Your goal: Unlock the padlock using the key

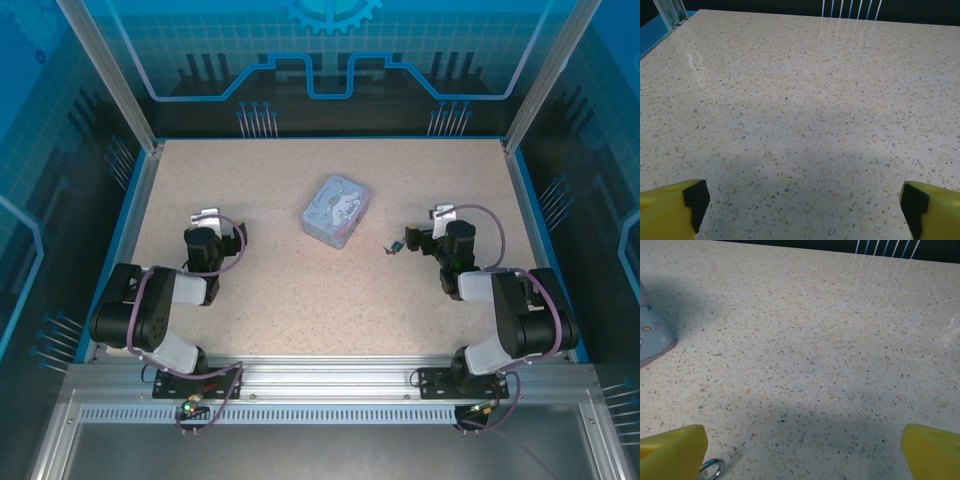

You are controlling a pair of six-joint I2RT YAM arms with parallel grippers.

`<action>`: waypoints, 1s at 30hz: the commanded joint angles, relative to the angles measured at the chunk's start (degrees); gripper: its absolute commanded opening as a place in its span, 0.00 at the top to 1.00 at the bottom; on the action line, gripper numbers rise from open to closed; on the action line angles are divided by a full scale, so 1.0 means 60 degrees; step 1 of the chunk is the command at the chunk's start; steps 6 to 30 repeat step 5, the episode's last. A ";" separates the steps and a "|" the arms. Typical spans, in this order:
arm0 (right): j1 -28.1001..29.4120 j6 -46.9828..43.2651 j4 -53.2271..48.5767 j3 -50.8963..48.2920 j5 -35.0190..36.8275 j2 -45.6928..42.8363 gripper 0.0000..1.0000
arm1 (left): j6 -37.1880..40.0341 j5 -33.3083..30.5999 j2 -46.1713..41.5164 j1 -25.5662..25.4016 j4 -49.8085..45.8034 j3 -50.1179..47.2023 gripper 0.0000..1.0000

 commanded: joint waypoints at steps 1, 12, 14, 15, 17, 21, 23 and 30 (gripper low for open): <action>-0.0188 -0.0144 0.0163 0.0197 -0.0518 0.0030 0.00 | -0.0054 0.0324 0.0010 0.0112 0.0274 0.0199 0.01; -0.0112 -0.0215 0.0215 0.0154 -0.0431 0.0016 0.00 | -0.0054 0.0355 0.0012 0.0128 0.0306 0.0182 0.01; -0.0112 -0.0215 0.0215 0.0154 -0.0431 0.0016 0.00 | -0.0054 0.0355 0.0012 0.0128 0.0306 0.0182 0.01; -0.0112 -0.0215 0.0215 0.0154 -0.0431 0.0016 0.00 | -0.0054 0.0355 0.0012 0.0128 0.0306 0.0182 0.01; -0.0112 -0.0215 0.0215 0.0154 -0.0431 0.0016 0.00 | -0.0054 0.0355 0.0012 0.0128 0.0306 0.0182 0.01; -0.0112 -0.0215 0.0215 0.0154 -0.0431 0.0016 0.00 | -0.0054 0.0355 0.0012 0.0128 0.0306 0.0182 0.01; -0.0112 -0.0215 0.0215 0.0154 -0.0431 0.0016 0.00 | -0.0054 0.0355 0.0012 0.0128 0.0306 0.0182 0.01; -0.0112 -0.0215 0.0215 0.0154 -0.0431 0.0016 0.00 | -0.0054 0.0355 0.0012 0.0128 0.0306 0.0182 0.01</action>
